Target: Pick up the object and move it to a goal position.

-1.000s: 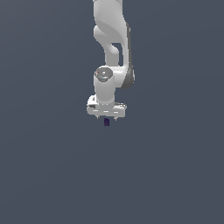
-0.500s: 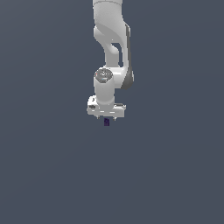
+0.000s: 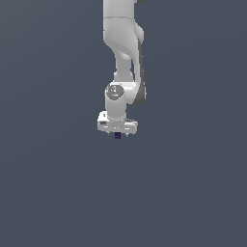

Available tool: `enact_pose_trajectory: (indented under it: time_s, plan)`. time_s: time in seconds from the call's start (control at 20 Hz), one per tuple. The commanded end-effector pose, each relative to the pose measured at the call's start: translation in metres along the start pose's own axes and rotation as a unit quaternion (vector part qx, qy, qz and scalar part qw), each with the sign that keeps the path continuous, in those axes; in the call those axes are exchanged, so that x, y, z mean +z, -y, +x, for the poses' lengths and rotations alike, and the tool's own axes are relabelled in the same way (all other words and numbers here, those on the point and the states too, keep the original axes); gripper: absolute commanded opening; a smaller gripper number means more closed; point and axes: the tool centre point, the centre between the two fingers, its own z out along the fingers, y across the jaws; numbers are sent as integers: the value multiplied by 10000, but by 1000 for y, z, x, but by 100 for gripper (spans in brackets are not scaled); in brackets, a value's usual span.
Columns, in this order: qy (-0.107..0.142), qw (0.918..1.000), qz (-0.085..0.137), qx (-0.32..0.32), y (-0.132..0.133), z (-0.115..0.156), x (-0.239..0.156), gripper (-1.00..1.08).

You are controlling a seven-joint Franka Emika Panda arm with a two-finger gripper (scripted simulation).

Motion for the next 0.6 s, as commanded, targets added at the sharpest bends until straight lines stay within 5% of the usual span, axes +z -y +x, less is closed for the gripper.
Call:
enact_pose_trajectory:
  time_s: [0.0, 0.15, 0.2, 0.55]
  plan:
    - [-6, 10000, 0, 0, 0, 0, 6, 100]
    - [-6, 10000, 0, 0, 0, 1, 9, 100]
    - [-6, 10000, 0, 0, 0, 1, 9, -100]
    - [-6, 10000, 0, 0, 0, 1, 9, -100]
